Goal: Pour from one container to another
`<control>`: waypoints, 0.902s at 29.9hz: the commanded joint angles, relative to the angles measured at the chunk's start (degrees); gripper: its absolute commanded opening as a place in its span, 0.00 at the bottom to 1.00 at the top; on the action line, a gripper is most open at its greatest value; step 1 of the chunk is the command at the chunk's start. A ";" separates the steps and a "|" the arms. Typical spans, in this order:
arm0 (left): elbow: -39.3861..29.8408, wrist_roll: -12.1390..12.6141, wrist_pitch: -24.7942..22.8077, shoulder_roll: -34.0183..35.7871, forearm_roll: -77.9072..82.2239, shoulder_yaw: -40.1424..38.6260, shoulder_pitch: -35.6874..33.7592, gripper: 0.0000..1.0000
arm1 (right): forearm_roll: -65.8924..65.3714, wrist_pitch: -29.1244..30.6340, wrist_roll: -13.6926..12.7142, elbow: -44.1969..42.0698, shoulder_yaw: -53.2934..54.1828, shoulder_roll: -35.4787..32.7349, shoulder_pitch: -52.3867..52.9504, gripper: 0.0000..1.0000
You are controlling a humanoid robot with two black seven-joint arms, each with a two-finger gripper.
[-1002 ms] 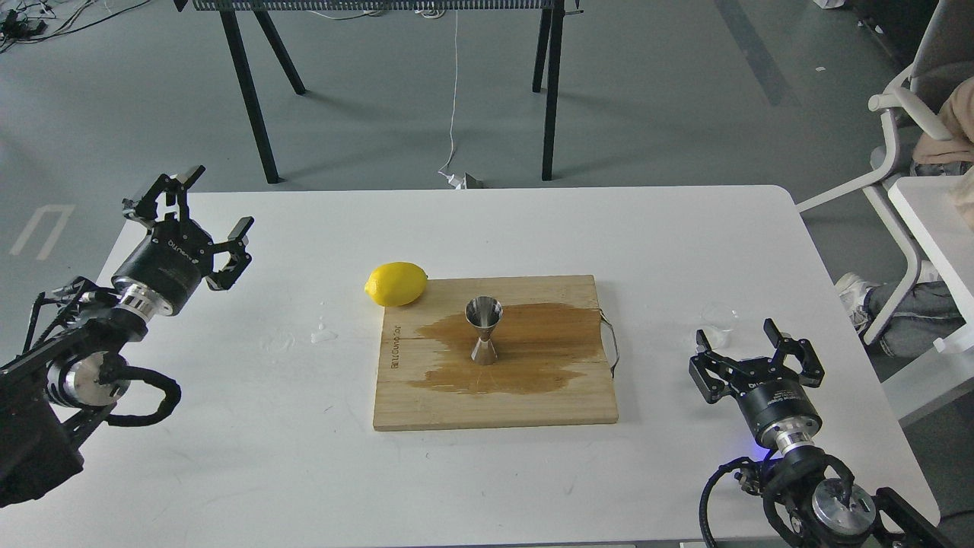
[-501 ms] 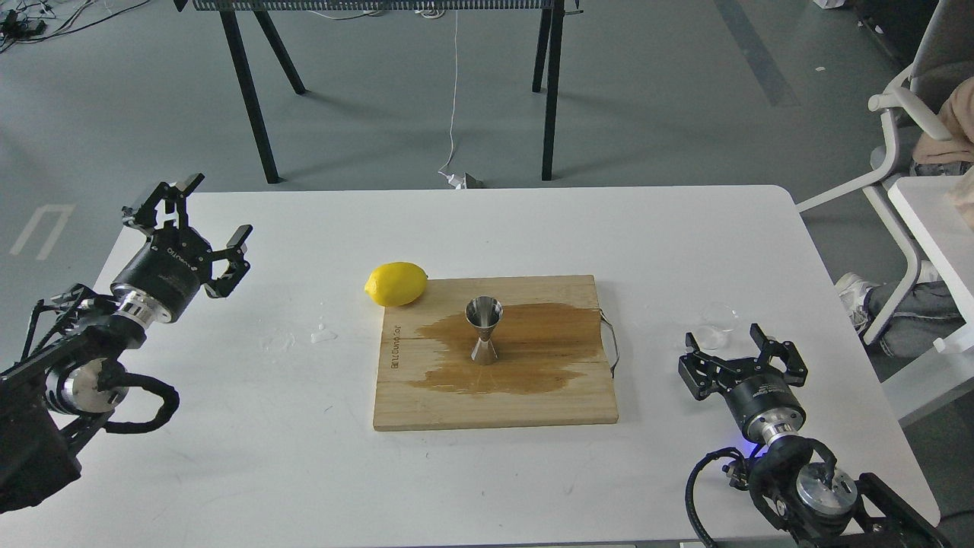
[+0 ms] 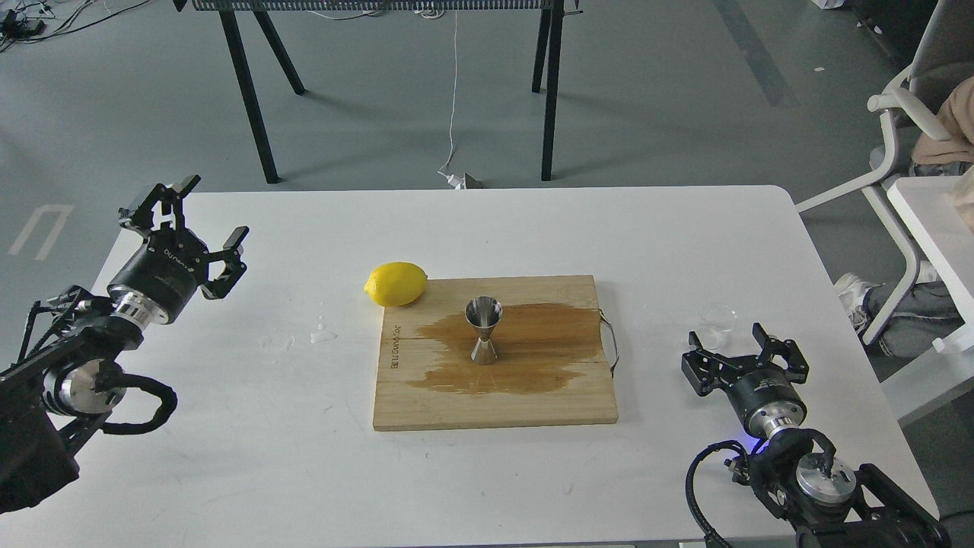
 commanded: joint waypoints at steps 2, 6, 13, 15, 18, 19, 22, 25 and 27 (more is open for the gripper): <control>0.00 0.00 0.00 -0.01 0.00 0.06 0.00 0.94 | -0.01 0.00 -0.09 -1.75 -0.03 0.25 1.45 0.98; 0.08 0.00 0.00 -0.01 0.00 -0.02 0.00 0.94 | -0.01 0.00 -0.09 -3.06 -0.20 0.25 2.16 0.95; 0.96 0.00 0.00 -0.09 0.00 0.06 0.52 0.94 | -0.10 0.00 -0.09 -4.82 -0.99 0.25 3.47 0.75; 0.96 0.00 0.00 -0.09 0.00 0.06 0.79 0.94 | -0.10 0.00 -0.09 -5.61 -0.99 0.60 3.83 0.72; 0.96 0.00 0.00 -0.09 0.00 0.06 0.79 0.94 | -0.27 0.09 -0.09 -5.88 -1.08 1.04 3.83 0.68; 0.96 0.00 0.00 -0.09 0.08 -0.02 0.79 0.94 | -0.27 0.09 -0.09 -5.88 -1.08 1.04 3.92 0.66; 1.23 0.00 0.00 -0.01 0.00 -0.02 0.79 0.94 | -0.36 0.09 -0.09 -5.88 -1.08 1.30 3.92 0.65; 1.32 0.00 0.00 -0.01 0.00 -0.02 0.79 0.94 | -0.54 0.09 -0.09 -5.88 -1.17 1.48 3.92 0.62; 1.32 0.00 0.00 -0.01 0.00 -0.02 0.79 0.94 | -0.62 0.18 -0.09 -5.88 -1.17 1.48 3.92 0.60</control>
